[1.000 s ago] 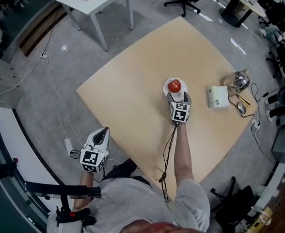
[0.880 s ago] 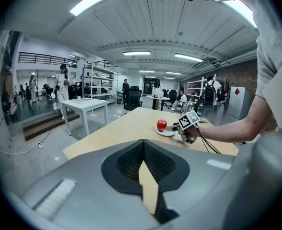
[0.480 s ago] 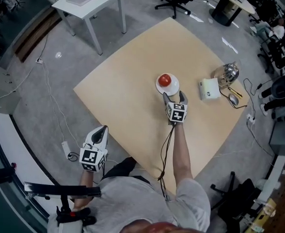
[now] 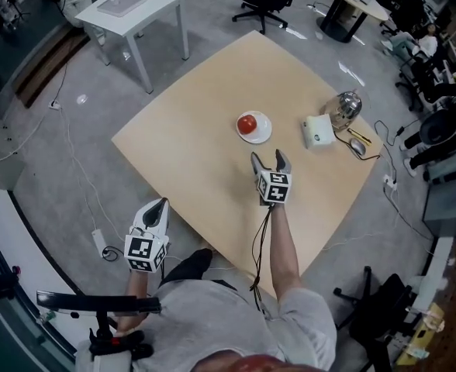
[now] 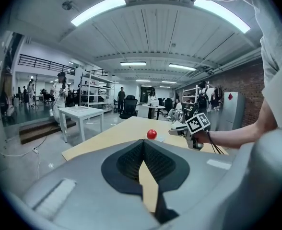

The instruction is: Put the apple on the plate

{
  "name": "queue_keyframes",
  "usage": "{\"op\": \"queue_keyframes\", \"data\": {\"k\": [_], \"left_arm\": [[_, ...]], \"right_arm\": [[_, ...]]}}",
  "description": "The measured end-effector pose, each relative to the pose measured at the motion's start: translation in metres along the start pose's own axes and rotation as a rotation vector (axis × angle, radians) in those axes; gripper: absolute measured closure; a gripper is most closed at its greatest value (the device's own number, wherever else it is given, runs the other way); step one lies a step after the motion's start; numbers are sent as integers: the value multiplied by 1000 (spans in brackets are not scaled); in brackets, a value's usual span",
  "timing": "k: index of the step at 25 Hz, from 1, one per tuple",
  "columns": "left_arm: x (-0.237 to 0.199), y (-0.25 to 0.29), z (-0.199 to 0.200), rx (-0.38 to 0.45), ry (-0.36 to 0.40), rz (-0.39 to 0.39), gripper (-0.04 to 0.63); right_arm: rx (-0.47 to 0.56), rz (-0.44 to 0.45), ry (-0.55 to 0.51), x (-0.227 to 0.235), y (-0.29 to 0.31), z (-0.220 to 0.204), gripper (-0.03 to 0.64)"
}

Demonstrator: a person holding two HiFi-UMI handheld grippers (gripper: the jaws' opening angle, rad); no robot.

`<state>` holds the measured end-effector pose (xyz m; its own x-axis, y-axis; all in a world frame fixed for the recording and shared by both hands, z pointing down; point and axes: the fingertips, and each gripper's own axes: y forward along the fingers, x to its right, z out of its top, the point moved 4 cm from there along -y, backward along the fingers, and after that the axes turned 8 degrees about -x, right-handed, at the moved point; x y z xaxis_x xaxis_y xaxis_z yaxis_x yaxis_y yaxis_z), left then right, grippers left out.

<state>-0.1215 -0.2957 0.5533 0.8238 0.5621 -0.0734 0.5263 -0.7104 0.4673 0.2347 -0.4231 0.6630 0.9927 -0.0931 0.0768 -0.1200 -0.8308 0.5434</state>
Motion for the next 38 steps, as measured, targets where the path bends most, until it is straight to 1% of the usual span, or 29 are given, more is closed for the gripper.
{"op": "queue_keyframes", "data": {"k": [5, 8, 11, 17, 18, 21, 24, 27, 29, 36, 38], "left_arm": [[12, -19, -1, 20, 6, -9, 575], [17, -24, -3, 36, 5, -11, 575], [21, -27, -5, 55, 8, -19, 575], [27, -29, -4, 78, 12, -35, 575], [29, -30, -4, 81, 13, -39, 575], [40, -38, -4, 94, 21, -50, 575], [53, -46, -4, 106, 32, -60, 575], [64, -54, -6, 113, 41, -72, 575], [70, -60, -10, 116, 45, -78, 575], [96, -81, -23, 122, 60, -102, 575], [104, -87, -25, 125, 67, -107, 575]], "right_arm": [[48, 7, -11, -16, -49, 0, 283], [76, 13, -28, -24, -75, -1, 320], [101, 19, -43, -31, -100, -3, 344], [151, 14, -56, -52, -146, -7, 372], [159, 16, -50, -56, -155, -10, 373], [185, 20, -39, -68, -184, -18, 409], [208, 25, -26, -74, -209, -23, 427], [230, 3, -20, -76, -232, -31, 465], [240, -14, -28, -78, -246, -38, 479], [255, -39, -27, -85, -293, -69, 567], [257, -45, -23, -85, -305, -77, 579]]}}
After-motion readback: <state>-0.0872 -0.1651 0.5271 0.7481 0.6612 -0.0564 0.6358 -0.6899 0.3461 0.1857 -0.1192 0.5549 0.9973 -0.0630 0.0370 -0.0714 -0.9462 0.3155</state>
